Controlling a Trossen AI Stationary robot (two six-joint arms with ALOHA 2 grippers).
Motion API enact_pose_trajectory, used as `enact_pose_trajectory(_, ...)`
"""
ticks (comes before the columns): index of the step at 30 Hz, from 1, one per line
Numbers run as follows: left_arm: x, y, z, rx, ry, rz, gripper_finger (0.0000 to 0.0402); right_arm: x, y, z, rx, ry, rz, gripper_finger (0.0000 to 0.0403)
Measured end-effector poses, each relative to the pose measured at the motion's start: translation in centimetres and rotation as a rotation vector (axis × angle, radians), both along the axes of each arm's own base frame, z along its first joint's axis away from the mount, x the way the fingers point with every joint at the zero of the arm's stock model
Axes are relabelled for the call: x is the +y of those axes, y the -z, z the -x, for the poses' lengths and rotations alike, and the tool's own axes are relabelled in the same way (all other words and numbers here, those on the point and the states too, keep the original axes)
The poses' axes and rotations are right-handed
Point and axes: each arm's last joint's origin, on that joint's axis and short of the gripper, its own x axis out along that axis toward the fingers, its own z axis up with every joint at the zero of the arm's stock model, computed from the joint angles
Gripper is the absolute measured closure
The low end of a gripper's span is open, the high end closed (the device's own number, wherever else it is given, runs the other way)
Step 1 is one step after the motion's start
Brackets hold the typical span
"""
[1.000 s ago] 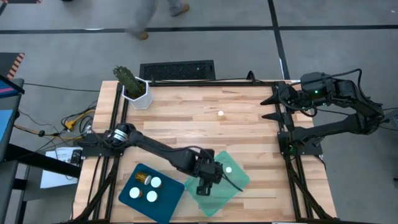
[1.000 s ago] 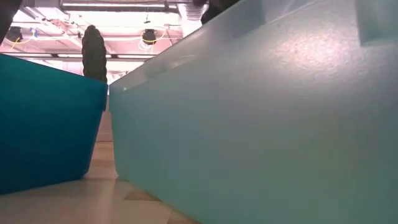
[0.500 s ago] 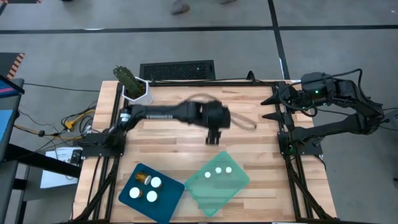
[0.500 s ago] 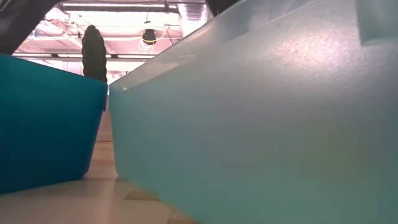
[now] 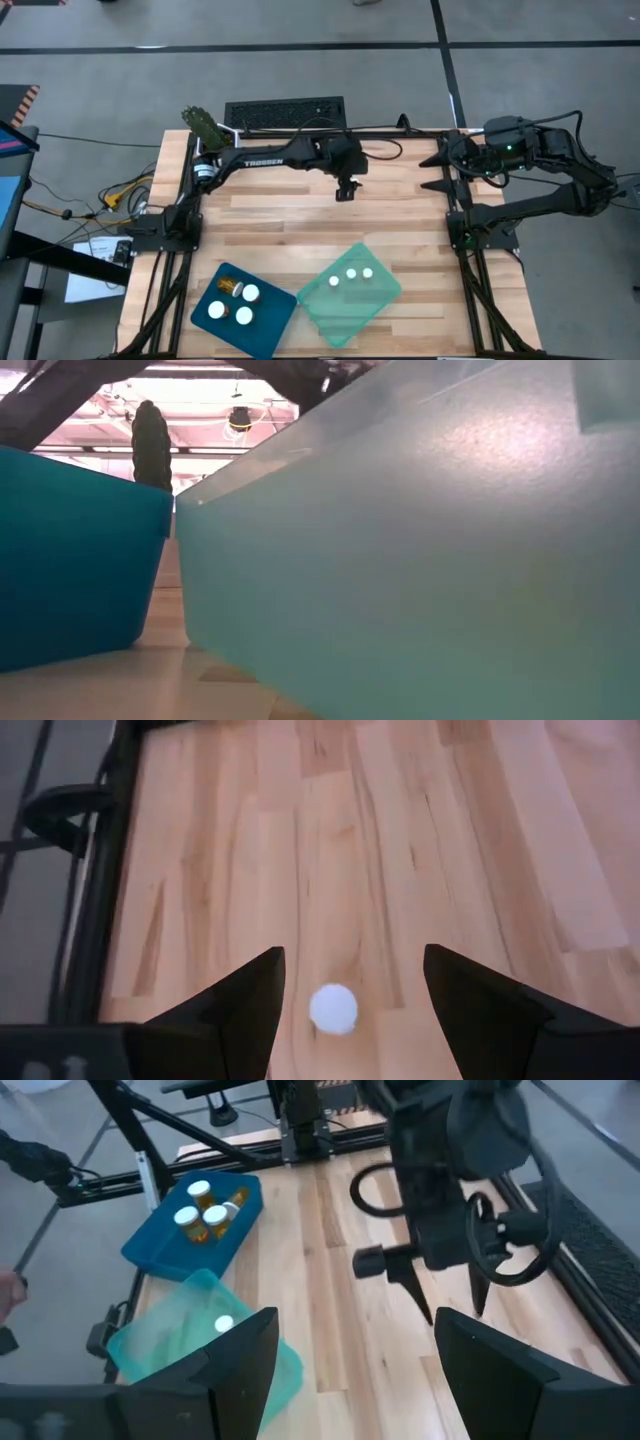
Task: Pick and place medicine bottles into bin by pill shape (circle, oval)
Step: Put the small yellow pill bottle into green bin
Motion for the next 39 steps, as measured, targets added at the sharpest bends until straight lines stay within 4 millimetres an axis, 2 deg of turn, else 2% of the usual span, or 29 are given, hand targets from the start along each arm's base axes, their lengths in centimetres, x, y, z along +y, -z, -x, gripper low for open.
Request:
enact_pose_trajectory(9,0.4,4.1,0.5,0.002,0.020,0.028,0.0168,-0.1,0.0,0.0,0.003,0.044,0.026,0.0121)
enact_pose_trajectory(14,0.7,5.1,0.2,-0.013,-0.026,-0.030,0.0168,-0.2,0.0,0.0,0.003,0.054,0.032,0.0121)
enact_pose_trajectory(21,1.3,7.2,-0.8,-0.025,-0.054,0.000,0.0168,-0.2,0.0,0.0,0.004,0.054,0.032,0.0121)
enact_pose_trajectory(23,1.2,7.9,-0.7,0.019,-0.069,0.014,0.0168,-0.2,0.0,0.0,0.008,0.061,0.033,0.0121)
enact_pose_trajectory(32,1.3,8.4,-0.7,0.036,-0.082,0.018,0.0174,-0.5,0.1,0.1,0.013,0.074,0.049,0.0121)
enact_pose_trajectory(39,1.3,8.5,-0.6,0.046,-0.081,0.018,0.0236,-0.7,0.1,0.1,0.014,0.094,0.057,0.0121)
